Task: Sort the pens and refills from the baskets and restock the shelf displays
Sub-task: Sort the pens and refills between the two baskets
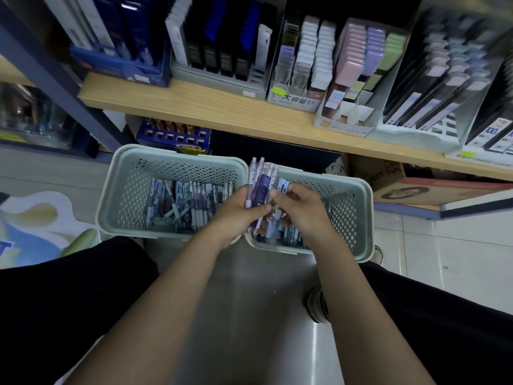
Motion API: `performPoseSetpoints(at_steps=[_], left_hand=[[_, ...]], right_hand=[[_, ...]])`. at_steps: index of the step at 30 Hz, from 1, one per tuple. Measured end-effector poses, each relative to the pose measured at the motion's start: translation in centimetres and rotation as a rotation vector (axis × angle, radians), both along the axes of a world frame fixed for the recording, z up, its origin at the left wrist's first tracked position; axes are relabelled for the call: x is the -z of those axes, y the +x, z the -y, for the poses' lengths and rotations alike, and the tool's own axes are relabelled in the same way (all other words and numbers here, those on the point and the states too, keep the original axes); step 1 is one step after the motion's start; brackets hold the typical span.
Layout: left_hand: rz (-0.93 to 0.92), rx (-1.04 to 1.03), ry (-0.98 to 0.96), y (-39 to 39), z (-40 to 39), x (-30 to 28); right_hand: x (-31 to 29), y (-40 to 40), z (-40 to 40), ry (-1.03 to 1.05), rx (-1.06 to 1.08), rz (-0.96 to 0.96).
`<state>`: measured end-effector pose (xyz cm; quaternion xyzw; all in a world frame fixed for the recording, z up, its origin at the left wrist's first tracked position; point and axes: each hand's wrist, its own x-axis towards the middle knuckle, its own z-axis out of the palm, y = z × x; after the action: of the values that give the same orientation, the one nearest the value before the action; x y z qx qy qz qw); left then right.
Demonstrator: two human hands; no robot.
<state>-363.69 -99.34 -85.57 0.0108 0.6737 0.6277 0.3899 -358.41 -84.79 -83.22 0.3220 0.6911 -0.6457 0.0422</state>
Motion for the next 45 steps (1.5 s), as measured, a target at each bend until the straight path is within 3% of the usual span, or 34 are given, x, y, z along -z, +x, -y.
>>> performPoseSetpoints(at_steps=[6, 11, 13, 17, 19, 25, 31, 39, 42, 45], left_hand=[[-0.148, 0.240, -0.066, 0.7, -0.9, -0.9], [-0.166, 0.297, -0.052, 0.8, -1.4, -0.5], [-0.115, 0.254, -0.006, 0.9, -1.5, -0.4], [0.180, -0.014, 0.093, 0.9, -1.5, 0.0], [0.202, -0.063, 0.088, 0.8, -1.3, 0.4], [0.216, -0.087, 0.051, 0.6, -1.4, 1.4], [0.280, -0.114, 0.035, 0.5, -2.7, 2.5], [0.290, -0.086, 0.025, 0.4, -4.6, 3.2], [0.306, -0.091, 0.027, 0.5, -4.5, 2.9], [0.276, -0.070, 0.025, 0.6, -4.0, 2.5]], right_hand=[[0.6, 0.1, -0.1, -0.091, 0.021, 0.006], [0.5, 0.2, -0.8, -0.192, -0.041, 0.002], [1.1, 0.3, -1.2, -0.224, -0.031, 0.010], [1.4, 0.6, -1.9, -0.313, 0.016, 0.001], [1.5, 0.8, -2.8, -0.337, 0.075, 0.020], [5.9, 1.6, -5.1, -0.159, 0.205, 0.237], [9.8, 1.5, -5.9, -0.177, 0.171, 0.401], [11.6, 1.7, -8.8, 0.127, 0.126, 0.520], [9.9, 1.4, -8.8, 0.232, 0.172, 0.420], [6.3, 0.7, -6.6, -0.189, 0.111, 0.161]])
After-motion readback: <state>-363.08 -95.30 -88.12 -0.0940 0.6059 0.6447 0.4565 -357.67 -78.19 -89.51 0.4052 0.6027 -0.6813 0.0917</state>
